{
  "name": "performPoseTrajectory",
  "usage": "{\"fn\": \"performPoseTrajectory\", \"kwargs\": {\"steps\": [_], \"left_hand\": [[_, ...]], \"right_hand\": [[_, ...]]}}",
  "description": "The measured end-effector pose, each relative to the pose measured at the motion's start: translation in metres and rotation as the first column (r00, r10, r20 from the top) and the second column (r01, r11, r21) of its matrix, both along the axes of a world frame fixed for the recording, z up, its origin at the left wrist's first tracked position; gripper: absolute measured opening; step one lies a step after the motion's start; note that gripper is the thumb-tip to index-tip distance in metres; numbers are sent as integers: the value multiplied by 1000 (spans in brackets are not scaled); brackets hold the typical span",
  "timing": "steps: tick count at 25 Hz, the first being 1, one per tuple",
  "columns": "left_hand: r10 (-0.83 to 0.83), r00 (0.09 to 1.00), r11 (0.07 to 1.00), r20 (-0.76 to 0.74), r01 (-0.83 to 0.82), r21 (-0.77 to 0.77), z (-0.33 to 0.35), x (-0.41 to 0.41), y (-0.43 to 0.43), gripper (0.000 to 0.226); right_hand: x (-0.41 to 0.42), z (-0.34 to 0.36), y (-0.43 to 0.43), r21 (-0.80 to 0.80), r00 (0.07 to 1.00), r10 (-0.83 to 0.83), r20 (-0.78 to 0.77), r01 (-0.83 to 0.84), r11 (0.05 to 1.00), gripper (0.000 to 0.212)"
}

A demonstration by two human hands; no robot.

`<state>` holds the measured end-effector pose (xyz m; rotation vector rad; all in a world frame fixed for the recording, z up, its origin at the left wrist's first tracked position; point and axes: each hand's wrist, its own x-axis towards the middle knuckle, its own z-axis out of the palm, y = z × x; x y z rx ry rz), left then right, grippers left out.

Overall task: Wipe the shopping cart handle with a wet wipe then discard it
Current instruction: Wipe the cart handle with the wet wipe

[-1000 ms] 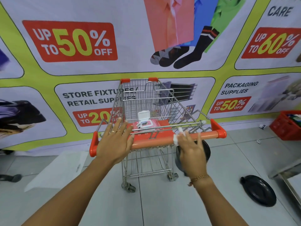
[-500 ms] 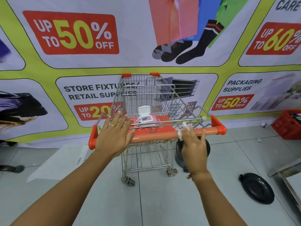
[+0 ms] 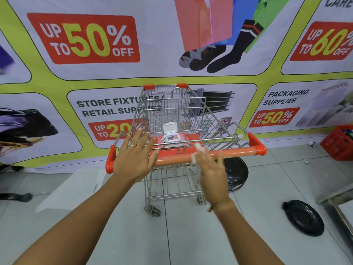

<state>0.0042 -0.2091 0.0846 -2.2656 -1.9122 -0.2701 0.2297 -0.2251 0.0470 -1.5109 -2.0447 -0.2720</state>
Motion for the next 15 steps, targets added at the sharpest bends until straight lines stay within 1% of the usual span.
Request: {"fn": "performPoseTrajectory", "kwargs": {"steps": [2,3,4,5,7,8,9,10,11,13,14,15], "left_hand": [[-4,1000,1000,-8,4,-2,1,4,-1,63],[-6,1000,1000,-11,6,-5,1,5,-1,64],[-5,1000,1000,-9,5,-9,2,6,-2,66],[-2,1000,1000,-6,2,-9,2,6,-3,67],[-2,1000,1000,1,2,-5,2,3,-4,69],[-2,1000,1000,7,2,-2,1,1,-4,68],[-5,1000,1000,8,5,6,1,-1,-4,67],[-10,1000,1000,2,10,17,1,-4,-3,65],[-15,1000,999,-12,15,31,1,-6,-3,64],[-17,999,999,-30,19,42,2,-7,-2,63],[-19,1000,999,-17,20,42,2,-6,-3,64],[-27,1000,999,5,26,44,2,-4,-2,65]], "right_hand": [[24,2,2,-12,991,-130,-20,129,992,60],[18,5,1,-11,988,-146,-48,145,989,57],[1,10,0,19,991,-115,-69,116,993,53],[-23,13,-2,57,997,-44,-63,48,997,50],[-68,14,-11,90,987,155,-31,-152,984,51],[-79,12,-14,93,972,233,-15,-231,968,51],[-77,11,-14,81,964,267,3,-266,961,52],[-65,11,-11,65,968,250,26,-251,966,53],[-47,9,-7,52,981,187,44,-190,981,55],[-11,8,-1,19,999,6,48,-7,1000,58],[-1,9,0,10,997,-65,37,65,998,59],[-3,10,1,6,994,-102,28,102,995,59]]}}
